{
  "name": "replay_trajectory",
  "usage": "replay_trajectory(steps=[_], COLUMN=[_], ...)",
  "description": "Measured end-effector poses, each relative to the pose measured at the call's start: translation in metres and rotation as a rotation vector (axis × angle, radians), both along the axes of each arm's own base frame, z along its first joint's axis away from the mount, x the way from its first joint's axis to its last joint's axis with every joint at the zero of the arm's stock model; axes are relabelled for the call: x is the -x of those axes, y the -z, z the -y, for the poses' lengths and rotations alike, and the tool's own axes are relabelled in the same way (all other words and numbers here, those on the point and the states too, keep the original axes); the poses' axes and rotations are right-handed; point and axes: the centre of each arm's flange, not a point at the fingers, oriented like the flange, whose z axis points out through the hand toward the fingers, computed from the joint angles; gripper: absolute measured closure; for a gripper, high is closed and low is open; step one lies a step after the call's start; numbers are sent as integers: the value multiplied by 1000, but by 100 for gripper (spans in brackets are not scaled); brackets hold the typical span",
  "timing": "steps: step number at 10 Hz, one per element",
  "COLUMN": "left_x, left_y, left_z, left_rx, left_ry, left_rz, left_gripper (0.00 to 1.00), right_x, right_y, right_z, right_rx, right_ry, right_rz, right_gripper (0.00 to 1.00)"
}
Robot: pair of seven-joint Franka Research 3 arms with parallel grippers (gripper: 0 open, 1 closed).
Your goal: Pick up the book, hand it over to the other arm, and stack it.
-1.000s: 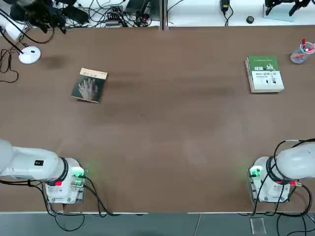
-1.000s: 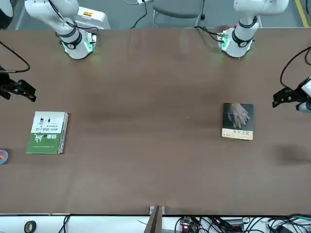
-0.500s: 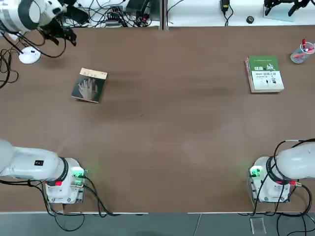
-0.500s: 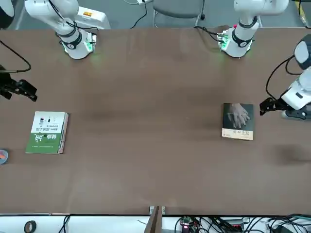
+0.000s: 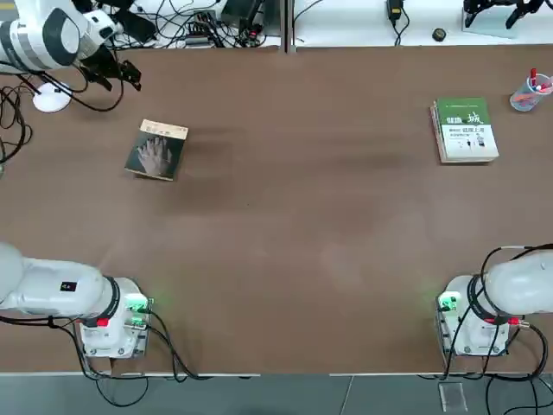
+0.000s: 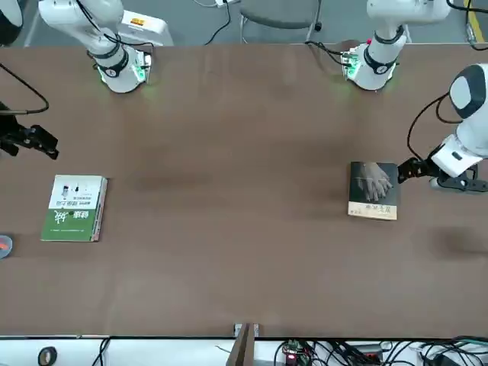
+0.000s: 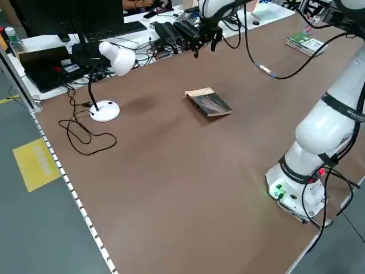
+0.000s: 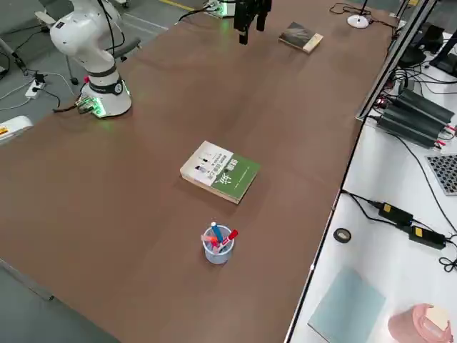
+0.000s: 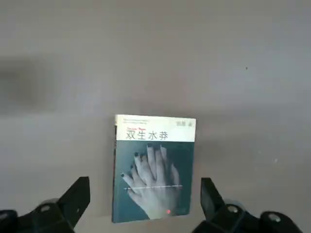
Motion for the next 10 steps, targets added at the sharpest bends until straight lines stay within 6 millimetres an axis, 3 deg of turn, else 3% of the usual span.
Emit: replay_trajectory(steps=[2, 7, 10], left_x=[-3, -6, -5], left_y=[20, 65, 92], left_z=[-8, -72, -94], left_rx=[54, 133, 194], left_ry=[15, 47, 67], left_rz=[-21, -45, -51], left_gripper=[0, 0, 0], right_x=[0, 0, 0], right_y=[0, 0, 0], right_z=[0, -1, -1], right_rx=[0, 0, 0], right_ry=[0, 0, 0], right_rz=[0, 0, -1], right_gripper=[0, 0, 0])
